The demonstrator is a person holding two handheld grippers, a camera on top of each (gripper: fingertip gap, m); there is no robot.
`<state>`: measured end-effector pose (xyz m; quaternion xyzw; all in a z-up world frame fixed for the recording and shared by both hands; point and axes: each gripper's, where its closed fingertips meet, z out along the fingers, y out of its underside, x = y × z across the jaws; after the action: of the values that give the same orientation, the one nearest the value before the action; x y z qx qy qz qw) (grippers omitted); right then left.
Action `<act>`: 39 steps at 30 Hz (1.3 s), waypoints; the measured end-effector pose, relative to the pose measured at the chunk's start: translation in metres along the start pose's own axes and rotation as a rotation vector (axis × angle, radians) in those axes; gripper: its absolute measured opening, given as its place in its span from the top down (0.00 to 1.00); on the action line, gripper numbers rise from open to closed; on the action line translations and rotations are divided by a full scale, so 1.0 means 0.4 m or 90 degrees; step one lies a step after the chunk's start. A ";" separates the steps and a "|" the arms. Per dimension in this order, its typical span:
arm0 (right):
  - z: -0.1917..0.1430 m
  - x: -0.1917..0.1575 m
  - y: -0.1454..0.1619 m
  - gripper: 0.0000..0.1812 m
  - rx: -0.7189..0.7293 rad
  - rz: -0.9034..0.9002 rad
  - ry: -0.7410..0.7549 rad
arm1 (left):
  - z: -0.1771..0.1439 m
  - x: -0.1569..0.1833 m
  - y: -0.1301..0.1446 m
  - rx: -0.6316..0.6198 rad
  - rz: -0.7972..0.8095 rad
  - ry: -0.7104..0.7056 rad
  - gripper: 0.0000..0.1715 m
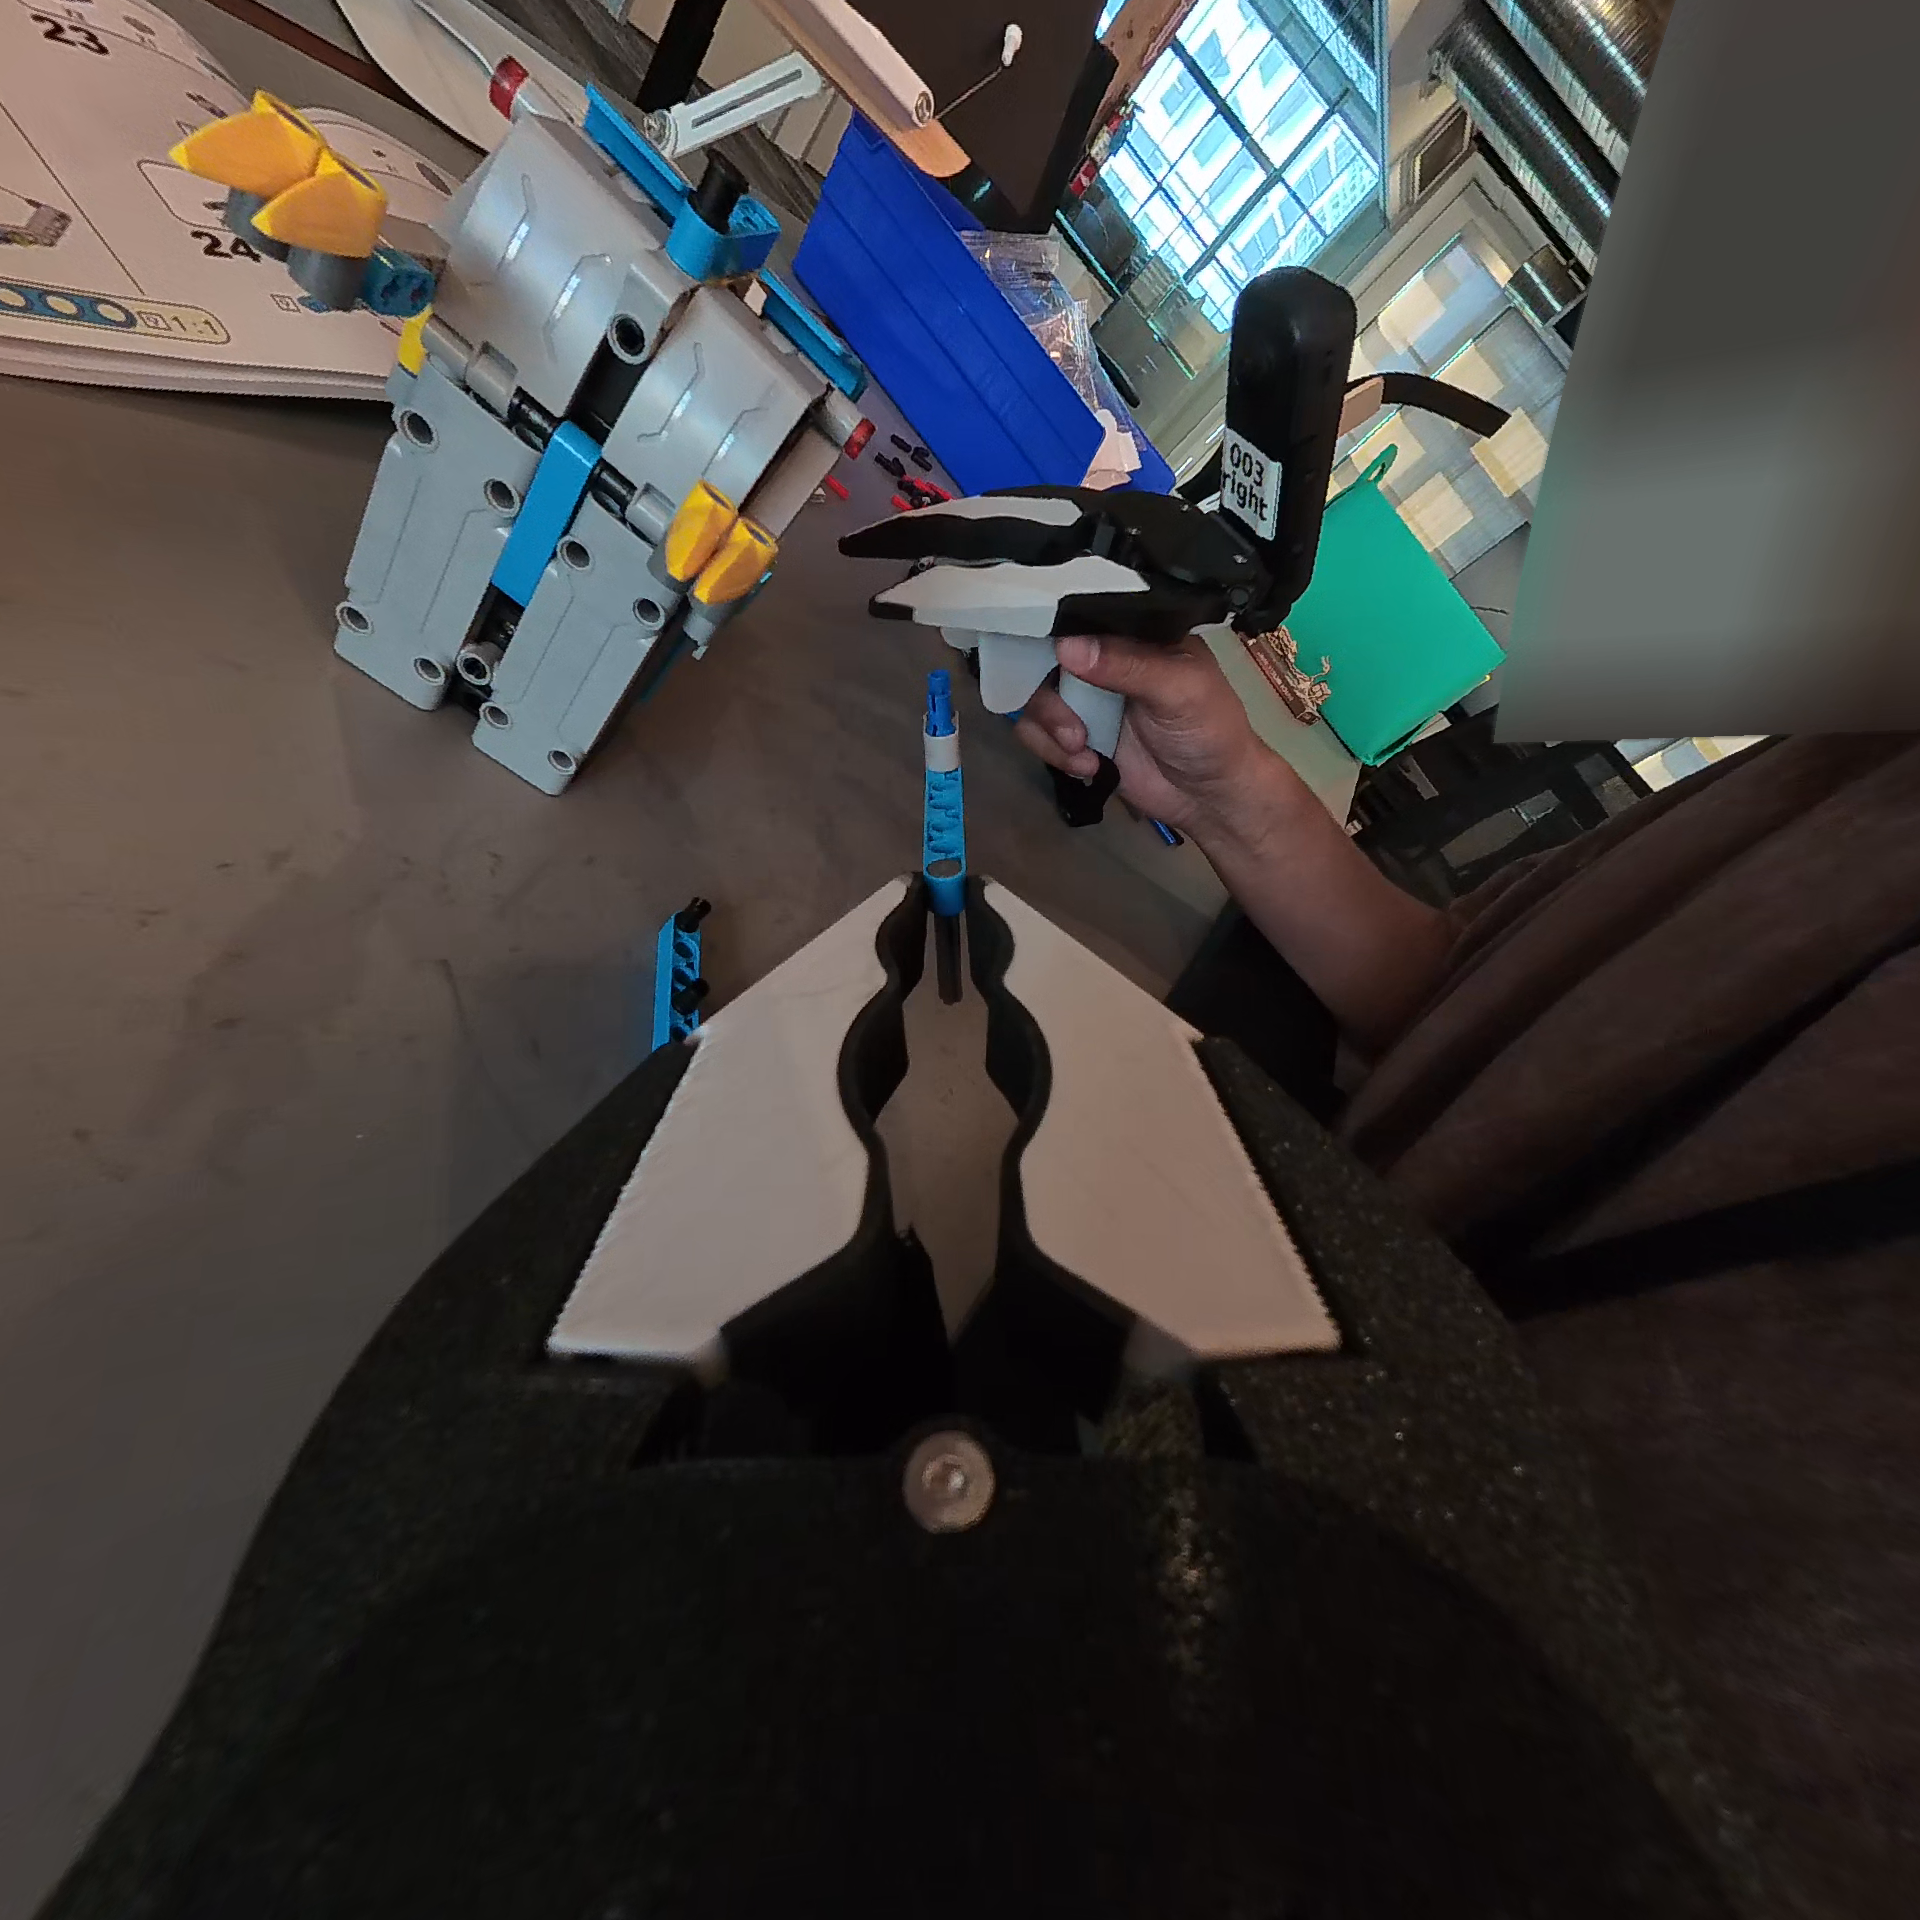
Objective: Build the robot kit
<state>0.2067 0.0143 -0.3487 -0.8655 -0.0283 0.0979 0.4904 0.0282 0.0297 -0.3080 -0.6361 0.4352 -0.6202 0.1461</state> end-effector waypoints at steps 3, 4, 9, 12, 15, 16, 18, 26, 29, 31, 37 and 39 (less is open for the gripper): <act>-0.001 0.000 -0.001 0.81 0.001 0.002 -0.001 | 0.001 0.000 0.001 -0.003 0.000 -0.001 0.96; -0.001 0.000 -0.001 0.81 0.001 0.001 -0.001 | 0.001 0.001 0.002 -0.003 0.001 0.000 0.96; -0.007 -0.049 -0.017 0.83 0.013 -0.010 -0.065 | -0.058 0.039 -0.034 0.010 -0.137 0.141 0.97; -0.010 -0.140 -0.031 0.86 0.031 -0.031 -0.177 | -0.103 -0.034 -0.005 -0.044 -0.082 0.026 0.96; 0.029 -0.224 -0.012 0.88 -0.009 -0.092 -0.266 | -0.139 -0.059 0.000 -0.059 -0.059 -0.022 0.96; 0.047 -0.255 0.001 0.88 -0.039 -0.119 -0.298 | -0.145 -0.057 0.000 -0.059 -0.058 -0.022 0.96; 0.086 -0.311 0.019 0.88 -0.078 -0.165 -0.351 | -0.148 -0.060 0.009 -0.068 -0.041 -0.037 0.96; 0.191 -0.375 0.025 0.84 -0.137 -0.291 -0.362 | -0.145 -0.062 0.037 -0.100 0.034 -0.113 0.96; 0.187 -0.398 0.026 0.86 -0.123 -0.338 -0.368 | -0.137 -0.072 0.055 -0.122 0.050 -0.145 0.96; 0.192 -0.395 0.031 0.87 -0.113 -0.398 -0.329 | -0.133 -0.081 0.066 -0.140 0.073 -0.175 0.96; 0.182 -0.394 0.066 0.91 -0.117 -0.560 -0.247 | -0.112 -0.071 0.081 -0.157 0.091 -0.189 0.96; 0.147 -0.410 0.087 0.92 -0.124 -0.580 -0.257 | -0.107 -0.064 0.084 -0.165 0.104 -0.193 0.96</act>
<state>0.0330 0.0220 -0.3847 -0.7709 -0.5059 0.0362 0.3852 -0.0198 0.0440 -0.3413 -0.6982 0.5341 -0.4427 0.1766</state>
